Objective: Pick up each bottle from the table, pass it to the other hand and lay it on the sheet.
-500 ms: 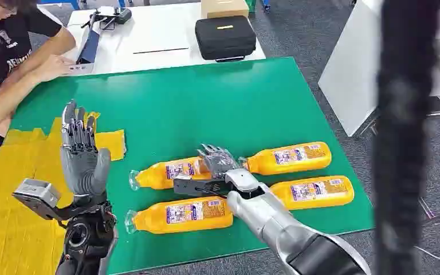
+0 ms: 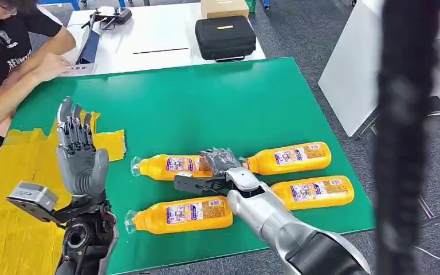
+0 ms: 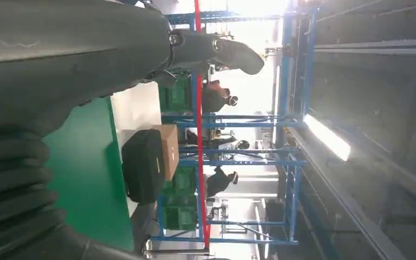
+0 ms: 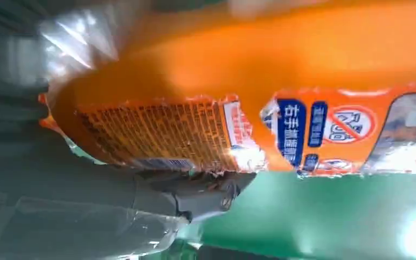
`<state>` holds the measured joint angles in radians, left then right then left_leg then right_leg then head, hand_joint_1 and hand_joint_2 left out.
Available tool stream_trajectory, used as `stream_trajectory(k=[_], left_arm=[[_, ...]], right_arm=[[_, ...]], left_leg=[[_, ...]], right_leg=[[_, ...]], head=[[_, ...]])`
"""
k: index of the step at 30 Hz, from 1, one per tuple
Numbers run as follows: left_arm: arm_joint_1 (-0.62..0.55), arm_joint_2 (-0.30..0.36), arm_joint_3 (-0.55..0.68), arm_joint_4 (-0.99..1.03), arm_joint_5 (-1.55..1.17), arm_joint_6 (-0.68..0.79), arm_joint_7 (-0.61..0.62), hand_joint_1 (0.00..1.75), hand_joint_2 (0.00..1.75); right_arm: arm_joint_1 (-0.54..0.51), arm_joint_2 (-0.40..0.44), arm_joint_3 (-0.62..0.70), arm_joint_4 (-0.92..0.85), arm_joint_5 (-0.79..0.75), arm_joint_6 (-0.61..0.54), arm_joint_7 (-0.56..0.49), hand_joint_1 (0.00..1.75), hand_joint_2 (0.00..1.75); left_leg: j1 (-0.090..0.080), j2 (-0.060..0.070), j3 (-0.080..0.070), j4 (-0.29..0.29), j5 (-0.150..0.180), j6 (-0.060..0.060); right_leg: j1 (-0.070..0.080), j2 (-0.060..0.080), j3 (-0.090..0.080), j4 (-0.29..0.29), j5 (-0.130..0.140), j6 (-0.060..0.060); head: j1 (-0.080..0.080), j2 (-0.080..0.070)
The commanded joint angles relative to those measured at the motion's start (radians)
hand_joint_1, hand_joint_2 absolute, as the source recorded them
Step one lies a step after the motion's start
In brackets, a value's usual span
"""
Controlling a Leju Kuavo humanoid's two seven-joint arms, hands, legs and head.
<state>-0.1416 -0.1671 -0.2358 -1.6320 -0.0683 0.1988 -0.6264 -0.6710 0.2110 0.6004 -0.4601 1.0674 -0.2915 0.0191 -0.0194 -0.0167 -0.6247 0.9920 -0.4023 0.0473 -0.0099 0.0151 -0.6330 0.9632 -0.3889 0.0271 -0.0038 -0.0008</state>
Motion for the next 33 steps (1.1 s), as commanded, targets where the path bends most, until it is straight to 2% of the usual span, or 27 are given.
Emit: stream_trajectory(k=[1,2,3,4,6,7,8,9,10,11,12,13,15,18,19,22,23,24,29,31,32,33], left_arm=[[0.011,0.019,-0.014,0.017,-0.014,0.009,-0.006,0.00,1.75],[0.010,0.019,-0.015,0.018,-0.015,0.008,-0.005,0.00,1.75],[0.009,0.019,-0.018,0.023,-0.018,0.002,0.004,0.00,1.75],[0.005,0.020,-0.023,0.031,-0.006,-0.019,0.029,0.00,1.75],[-0.008,0.028,-0.045,0.042,0.003,-0.064,0.072,0.00,1.75],[-0.014,0.024,-0.050,0.045,0.001,-0.065,0.076,0.00,1.75],[-0.028,0.031,-0.068,0.051,-0.028,-0.068,0.099,0.00,1.75],[-0.044,0.036,-0.091,0.053,-0.049,-0.075,0.124,0.00,1.75],[-0.044,0.036,-0.091,0.053,-0.049,-0.075,0.124,0.00,1.75],[-0.061,0.042,-0.114,0.053,-0.069,-0.081,0.159,0.00,1.75],[-0.074,0.051,-0.132,0.062,-0.071,-0.091,0.185,0.00,1.75],[-0.078,0.051,-0.133,0.065,-0.071,-0.092,0.186,0.00,1.75],[-0.113,0.069,-0.165,0.099,-0.033,-0.141,0.227,0.00,1.75],[-0.134,0.070,-0.185,0.122,-0.032,-0.141,0.227,0.00,1.75],[-0.134,0.070,-0.185,0.122,-0.032,-0.141,0.227,0.00,1.75],[-0.161,0.068,-0.214,0.136,-0.030,-0.150,0.229,0.00,1.75],[-0.165,0.069,-0.219,0.137,-0.030,-0.152,0.230,0.00,1.75],[-0.171,0.071,-0.226,0.138,-0.030,-0.156,0.234,0.00,1.75],[-0.182,0.077,-0.241,0.141,-0.028,-0.167,0.245,0.00,1.75],[-0.185,0.081,-0.246,0.142,-0.029,-0.172,0.248,0.00,1.75],[-0.186,0.083,-0.250,0.142,-0.030,-0.175,0.249,0.00,1.75],[-0.189,0.088,-0.258,0.142,-0.031,-0.185,0.255,0.00,1.75]], right_arm=[[0.005,-0.015,-0.105,-0.017,-0.050,-0.201,-0.051,1.75,1.75],[0.010,-0.017,-0.120,-0.029,-0.060,-0.224,-0.063,1.75,1.75],[0.024,-0.018,-0.155,-0.063,-0.085,-0.278,-0.094,1.75,1.75],[0.049,-0.019,-0.198,-0.113,-0.133,-0.335,-0.141,1.75,1.75],[0.094,-0.018,-0.264,-0.206,-0.216,-0.407,-0.237,1.75,1.75],[0.102,-0.022,-0.265,-0.212,-0.218,-0.407,-0.242,1.75,1.75],[0.146,-0.010,-0.340,-0.312,-0.229,-0.407,-0.296,1.75,1.75],[0.197,0.010,-0.417,-0.400,-0.246,-0.407,-0.372,1.75,1.75],[0.197,0.010,-0.417,-0.400,-0.246,-0.407,-0.372,1.75,1.75],[0.240,0.031,-0.457,-0.459,-0.309,-0.407,-0.459,1.75,1.75],[0.269,0.039,-0.462,-0.493,-0.389,-0.407,-0.538,1.75,1.75],[0.276,0.038,-0.459,-0.498,-0.394,-0.407,-0.544,1.75,1.75],[0.318,0.017,-0.396,-0.569,-0.541,-0.399,-0.599,1.75,1.75],[0.340,-0.001,-0.357,-0.609,-0.612,-0.381,-0.603,1.75,1.75],[0.340,-0.001,-0.357,-0.609,-0.612,-0.381,-0.603,1.75,1.75],[0.350,-0.025,-0.333,-0.627,-0.708,-0.325,-0.615,1.75,1.75],[0.353,-0.025,-0.335,-0.631,-0.734,-0.309,-0.619,1.75,1.75],[0.354,-0.026,-0.335,-0.633,-0.765,-0.289,-0.623,1.75,1.75],[0.352,-0.033,-0.314,-0.639,-0.795,-0.244,-0.631,1.75,1.75],[0.352,-0.033,-0.306,-0.646,-0.814,-0.214,-0.638,1.75,1.75],[0.351,-0.033,-0.302,-0.648,-0.821,-0.202,-0.640,1.75,1.75],[0.351,-0.036,-0.297,-0.654,-0.841,-0.173,-0.651,1.75,1.75]], left_leg=[[0.002,0.001,0.012,0.002,-0.006,-0.006],[0.001,0.000,0.006,0.000,-0.003,-0.003],[0.002,0.000,0.008,0.001,-0.004,-0.004],[0.001,-0.001,0.003,0.000,-0.001,-0.002],[0.001,-0.002,0.004,-0.001,-0.001,-0.003],[0.000,-0.002,0.002,-0.001,0.000,-0.002],[0.002,-0.001,0.009,0.002,-0.005,-0.005],[0.001,-0.002,0.003,0.000,-0.001,-0.003],[0.001,-0.002,0.001,-0.001,0.000,-0.002],[0.002,-0.003,0.005,0.001,-0.003,-0.004],[0.001,-0.004,0.003,0.000,-0.001,-0.003],[0.002,-0.004,0.007,0.002,-0.004,-0.005],[0.001,-0.004,0.004,0.000,-0.001,-0.003],[0.002,-0.005,0.007,0.001,-0.004,-0.005],[0.001,-0.004,0.003,0.000,-0.001,-0.003],[0.002,-0.002,0.006,0.001,-0.003,-0.004],[0.000,-0.002,0.001,0.000,0.000,-0.002],[0.002,-0.003,0.006,0.001,-0.003,-0.004],[0.001,-0.001,0.004,0.000,-0.002,-0.003],[0.002,0.000,0.009,0.002,-0.006,-0.006],[0.001,-0.001,0.004,0.000,-0.002,-0.003],[0.002,-0.001,0.006,0.001,-0.003,-0.004]], right_leg=[[0.003,-0.002,0.012,0.001,-0.006,-0.001],[0.001,-0.002,0.006,0.000,-0.003,-0.001],[0.002,-0.002,0.008,0.001,-0.004,-0.001],[0.001,-0.003,0.003,-0.001,-0.001,0.000],[0.001,-0.004,0.005,-0.001,-0.002,-0.001],[0.000,-0.003,0.003,-0.001,-0.001,0.000],[0.002,-0.004,0.010,0.001,-0.005,-0.001],[0.001,-0.004,0.004,-0.001,-0.002,-0.001],[0.001,-0.004,0.003,-0.001,-0.001,-0.001],[0.002,-0.005,0.006,0.000,-0.004,-0.001],[0.002,-0.006,0.004,0.000,-0.002,-0.001],[0.003,-0.007,0.008,0.001,-0.005,-0.001],[0.001,-0.005,0.005,-0.001,-0.003,-0.001],[0.002,-0.007,0.009,0.001,-0.005,-0.001],[0.001,-0.005,0.004,0.000,-0.002,-0.001],[0.002,-0.005,0.007,0.000,-0.004,-0.001],[0.001,-0.004,0.002,-0.001,-0.001,0.000],[0.002,-0.007,0.007,0.001,-0.004,-0.001],[0.001,-0.003,0.005,0.000,-0.002,-0.001],[0.003,-0.004,0.010,0.001,-0.005,-0.001],[0.001,-0.003,0.004,-0.001,-0.002,-0.001],[0.002,-0.003,0.007,0.000,-0.003,-0.001]], head=[[0.000,0.000],[0.000,0.000],[0.000,0.000],[0.000,0.000],[0.000,0.000],[0.000,0.000],[0.000,0.000],[0.000,0.000],[0.000,0.000],[0.000,0.000],[0.000,0.000],[0.000,0.000],[0.000,0.000],[0.000,0.000],[0.000,0.000],[0.000,0.000],[0.000,0.000],[0.000,0.000],[0.000,0.000],[0.000,0.000],[0.000,0.000],[0.000,0.000]])
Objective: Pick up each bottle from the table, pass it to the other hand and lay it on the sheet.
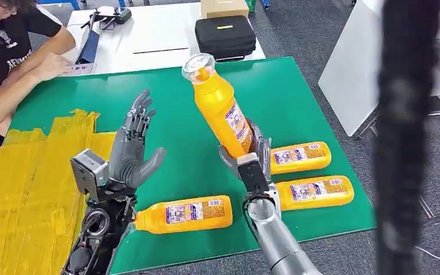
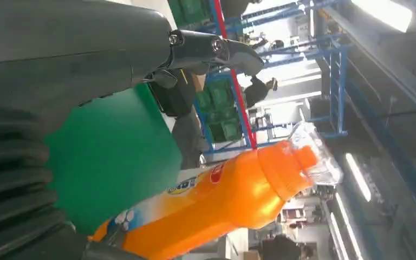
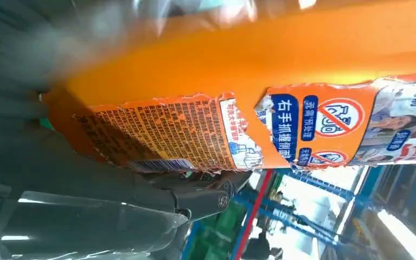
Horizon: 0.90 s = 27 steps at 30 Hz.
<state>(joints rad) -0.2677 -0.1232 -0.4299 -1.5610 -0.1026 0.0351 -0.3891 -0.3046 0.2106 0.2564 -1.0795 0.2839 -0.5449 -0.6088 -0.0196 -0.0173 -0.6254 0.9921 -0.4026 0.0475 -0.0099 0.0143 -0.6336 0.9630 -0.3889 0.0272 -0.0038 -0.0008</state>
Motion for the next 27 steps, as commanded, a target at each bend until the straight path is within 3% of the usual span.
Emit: stream_trajectory(k=[1,3,4,6,11,16,27], left_arm=[[-0.063,0.044,-0.064,0.071,0.004,-0.021,0.017,0.00,1.75],[-0.067,0.047,-0.069,0.071,0.003,-0.030,0.023,0.00,1.75],[-0.069,0.049,-0.072,0.071,0.001,-0.033,0.024,0.00,1.75],[-0.079,0.048,-0.078,0.074,-0.005,-0.041,0.028,0.00,1.75],[-0.083,0.046,-0.079,0.076,-0.006,-0.041,0.030,0.00,1.75],[-0.104,0.046,-0.086,0.099,0.001,-0.055,0.032,0.00,1.75],[-0.115,0.026,-0.074,0.130,0.040,-0.083,0.032,0.00,1.75]], right_arm=[[-0.015,-0.036,0.047,-0.035,-0.058,0.080,-0.023,1.75,1.75],[-0.016,-0.038,0.051,-0.041,-0.087,0.117,-0.044,1.75,1.75],[-0.016,-0.040,0.053,-0.043,-0.109,0.146,-0.052,1.75,1.75],[-0.019,-0.055,0.068,-0.049,-0.174,0.264,-0.071,1.75,1.75],[-0.019,-0.056,0.067,-0.047,-0.175,0.266,-0.071,1.75,1.75],[-0.017,-0.068,0.101,-0.072,-0.212,0.456,-0.089,1.75,1.75],[-0.050,-0.056,0.128,-0.002,-0.116,0.457,-0.087,1.75,1.75]], left_leg=[[0.001,0.000,0.006,0.000,-0.003,-0.003],[0.002,0.001,0.010,0.002,-0.006,-0.006],[0.001,0.000,0.005,0.000,-0.002,-0.003],[0.002,0.000,0.009,0.002,-0.005,-0.005],[0.002,0.000,0.007,0.002,-0.003,-0.004],[0.001,-0.001,0.003,0.000,-0.001,-0.003],[0.001,0.001,0.004,0.000,-0.002,-0.003]], right_leg=[[0.001,-0.002,0.006,0.000,-0.003,-0.001],[0.003,-0.002,0.011,0.001,-0.005,-0.002],[0.001,-0.002,0.006,0.000,-0.002,-0.001],[0.003,-0.003,0.010,0.001,-0.005,-0.001],[0.002,-0.003,0.008,0.001,-0.003,-0.001],[0.001,-0.002,0.004,0.000,-0.002,-0.001],[0.001,-0.001,0.004,0.000,-0.001,-0.001]], head=[[0.000,0.000],[0.000,0.000],[0.000,0.000],[0.000,0.000],[0.000,0.000],[0.000,0.000],[0.000,0.000]])
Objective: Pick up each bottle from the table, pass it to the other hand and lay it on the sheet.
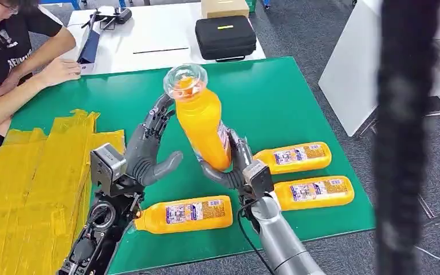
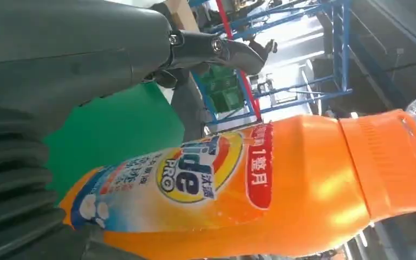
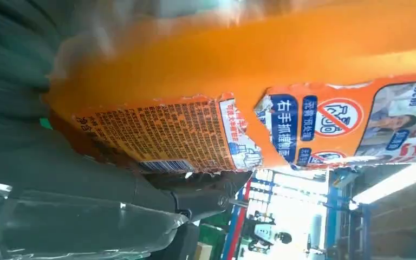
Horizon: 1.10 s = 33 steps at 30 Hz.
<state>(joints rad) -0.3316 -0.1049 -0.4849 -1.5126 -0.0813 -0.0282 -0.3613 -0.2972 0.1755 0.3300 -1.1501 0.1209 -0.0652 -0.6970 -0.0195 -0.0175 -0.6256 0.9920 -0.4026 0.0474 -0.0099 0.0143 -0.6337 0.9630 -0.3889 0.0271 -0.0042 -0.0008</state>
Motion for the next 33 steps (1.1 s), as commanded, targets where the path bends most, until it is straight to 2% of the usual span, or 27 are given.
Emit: stream_trajectory(k=[1,3,7,8,11,13,14,15,24,30,32,33], left_arm=[[-0.051,0.007,-0.020,0.081,0.018,-0.022,0.005,0.00,1.75],[-0.051,0.006,-0.021,0.082,0.018,-0.023,0.005,0.00,1.75],[-0.053,0.001,-0.040,0.080,0.015,-0.031,0.005,0.00,1.75],[-0.053,0.001,-0.040,0.080,0.015,-0.031,0.005,0.00,1.75],[-0.050,-0.004,-0.043,0.080,0.016,-0.030,0.005,0.00,1.75],[-0.050,-0.004,-0.043,0.080,0.016,-0.030,0.005,0.00,1.75],[-0.050,-0.004,-0.043,0.080,0.016,-0.030,0.005,0.00,1.75],[-0.051,0.000,-0.045,0.080,0.015,-0.031,0.005,0.00,1.75],[-0.026,-0.011,-0.149,0.061,-0.018,-0.041,0.009,0.00,1.75],[-0.043,-0.024,-0.167,0.091,0.007,-0.029,0.017,0.00,1.75],[-0.053,-0.032,-0.167,0.098,0.016,-0.030,0.022,0.00,1.75],[-0.058,-0.035,-0.167,0.102,0.018,-0.031,0.024,0.00,1.75]], right_arm=[[-0.059,-0.021,0.057,0.072,0.050,-0.025,0.001,1.75,1.75],[-0.059,-0.019,0.058,0.074,0.051,-0.024,0.001,1.75,1.75],[-0.074,-0.016,0.073,0.099,0.070,-0.037,0.005,1.75,1.75],[-0.074,-0.016,0.073,0.099,0.070,-0.037,0.005,1.75,1.75],[-0.074,-0.015,0.074,0.100,0.070,-0.038,0.005,1.75,1.75],[-0.074,-0.015,0.074,0.100,0.070,-0.038,0.005,1.75,1.75],[-0.074,-0.015,0.074,0.100,0.070,-0.038,0.005,1.75,1.75],[-0.076,-0.016,0.075,0.104,0.070,-0.038,0.005,1.75,1.75],[-0.104,-0.001,0.106,0.151,0.069,-0.040,0.016,1.75,1.75],[-0.124,0.013,0.164,0.177,0.078,-0.014,0.023,1.75,1.75],[-0.126,0.009,0.200,0.183,0.097,0.004,0.032,1.75,1.75],[-0.124,0.008,0.212,0.182,0.104,0.006,0.034,1.75,1.75]], left_leg=[[0.001,0.001,0.003,0.000,-0.001,-0.002],[0.002,0.002,0.008,0.002,-0.004,-0.005],[0.001,0.000,0.003,0.000,-0.001,-0.002],[0.002,0.001,0.007,0.001,-0.003,-0.004],[0.001,0.000,0.003,0.000,-0.001,-0.002],[0.002,0.002,0.009,0.002,-0.005,-0.005],[0.001,0.000,0.003,-0.001,-0.001,-0.002],[0.001,0.001,0.006,0.000,-0.002,-0.003],[0.001,0.001,0.006,0.000,-0.002,-0.003],[0.001,0.002,0.007,0.001,-0.003,-0.004],[0.000,0.001,0.003,0.000,-0.001,-0.002],[0.001,0.002,0.006,0.001,-0.003,-0.004]], right_leg=[[0.001,-0.001,0.003,-0.001,0.000,0.000],[0.002,-0.001,0.009,0.000,-0.004,-0.001],[0.001,-0.001,0.003,-0.001,-0.001,0.000],[0.002,-0.001,0.008,0.000,-0.003,-0.001],[0.001,-0.001,0.004,-0.001,-0.001,0.000],[0.002,-0.001,0.010,0.001,-0.004,-0.001],[0.001,-0.001,0.003,-0.001,0.000,0.000],[0.001,-0.001,0.006,0.000,-0.002,-0.001],[0.001,-0.001,0.006,-0.001,-0.002,-0.001],[0.001,0.000,0.007,0.000,-0.003,-0.001],[0.000,0.000,0.003,-0.001,-0.001,0.000],[0.002,0.000,0.007,0.000,-0.003,-0.001]], head=[[0.000,0.000],[0.000,0.000],[0.000,0.000],[0.000,0.000],[0.000,0.000],[0.000,0.000],[0.000,0.000],[0.000,0.000],[0.000,0.000],[0.000,0.000],[0.000,0.000],[0.000,0.000]])
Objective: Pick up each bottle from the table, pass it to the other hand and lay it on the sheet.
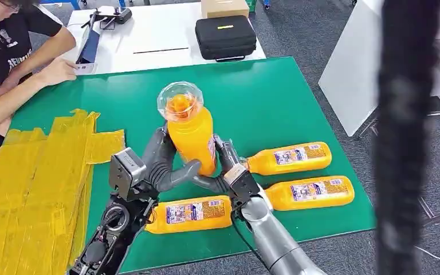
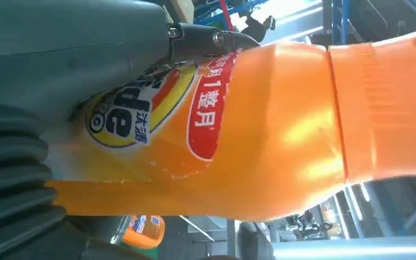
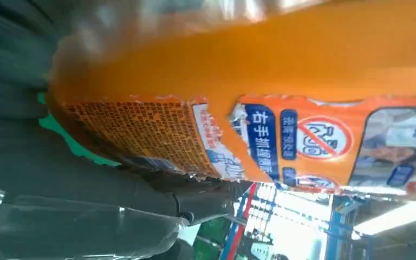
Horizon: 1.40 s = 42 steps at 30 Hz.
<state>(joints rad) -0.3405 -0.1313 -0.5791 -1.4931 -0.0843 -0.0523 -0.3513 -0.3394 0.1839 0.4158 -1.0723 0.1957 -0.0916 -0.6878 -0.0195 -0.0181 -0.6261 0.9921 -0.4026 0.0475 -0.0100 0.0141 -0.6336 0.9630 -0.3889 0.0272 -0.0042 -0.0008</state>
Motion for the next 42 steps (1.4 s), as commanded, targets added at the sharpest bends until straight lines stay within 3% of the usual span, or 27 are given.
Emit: stream_trajectory(k=[1,9,12,14,15,16,24,35,42], left_arm=[[-0.051,-0.009,-0.073,0.084,0.021,-0.007,0.014,0.00,1.75],[-0.057,-0.011,-0.071,0.102,0.027,-0.004,0.019,0.00,1.75],[-0.073,-0.020,-0.058,0.149,-0.006,0.062,0.025,0.00,1.75],[-0.090,-0.034,-0.036,0.211,-0.095,0.189,0.027,0.00,1.75],[-0.097,-0.032,-0.030,0.229,-0.097,0.199,0.022,0.00,1.75],[-0.101,-0.031,-0.025,0.246,-0.177,0.288,0.004,0.00,1.75],[-0.100,-0.032,-0.023,0.250,-0.178,0.288,0.002,0.00,1.75],[-0.032,0.022,0.080,0.150,-0.500,0.660,-0.042,0.00,1.75],[-0.016,0.021,0.145,0.189,-0.400,0.563,-0.056,0.00,1.75]], right_arm=[[-0.079,-0.001,0.129,0.104,0.030,0.032,0.026,1.75,1.75],[-0.079,-0.007,0.157,0.101,0.057,0.030,0.035,1.75,1.75],[-0.069,-0.006,0.178,0.095,0.071,0.024,0.038,1.75,1.75],[-0.063,-0.006,0.186,0.092,0.101,-0.015,0.075,1.75,1.75],[-0.062,-0.004,0.187,0.096,0.099,-0.011,0.077,1.75,1.75],[-0.063,0.000,0.177,0.108,0.082,-0.005,0.082,1.75,1.75],[-0.066,-0.002,0.174,0.120,0.077,-0.002,0.080,1.75,1.75],[-0.054,-0.021,0.177,0.072,0.105,-0.116,0.130,1.75,1.75],[-0.031,-0.044,0.158,0.057,0.147,-0.220,0.147,1.75,1.75]], left_leg=[[0.001,0.001,0.003,0.000,-0.001,-0.002],[0.001,0.002,0.006,0.001,-0.003,-0.003],[0.002,0.001,0.008,0.001,-0.004,-0.004],[0.001,0.000,0.003,-0.001,-0.001,-0.002],[0.002,0.002,0.011,0.002,-0.005,-0.005],[0.001,0.000,0.005,0.000,-0.001,-0.003],[0.002,0.001,0.007,0.001,-0.003,-0.004],[0.000,0.002,0.004,-0.001,-0.001,-0.002],[0.001,0.001,0.007,-0.001,-0.002,-0.003]], right_leg=[[0.001,-0.001,0.003,0.000,-0.001,-0.001],[0.001,0.000,0.006,0.000,-0.002,-0.001],[0.002,-0.001,0.008,0.000,-0.003,-0.001],[0.001,-0.001,0.004,-0.001,-0.001,0.000],[0.003,-0.001,0.012,0.001,-0.005,-0.001],[0.001,-0.001,0.005,-0.001,-0.001,-0.001],[0.002,-0.001,0.007,0.000,-0.003,-0.001],[0.000,0.001,0.003,-0.001,-0.001,-0.001],[0.001,-0.001,0.007,-0.001,-0.002,-0.001]], head=[[0.000,0.000],[0.000,0.000],[0.000,0.000],[0.000,0.000],[0.000,0.000],[0.000,0.000],[0.000,0.000],[0.000,0.000],[0.000,0.000]])
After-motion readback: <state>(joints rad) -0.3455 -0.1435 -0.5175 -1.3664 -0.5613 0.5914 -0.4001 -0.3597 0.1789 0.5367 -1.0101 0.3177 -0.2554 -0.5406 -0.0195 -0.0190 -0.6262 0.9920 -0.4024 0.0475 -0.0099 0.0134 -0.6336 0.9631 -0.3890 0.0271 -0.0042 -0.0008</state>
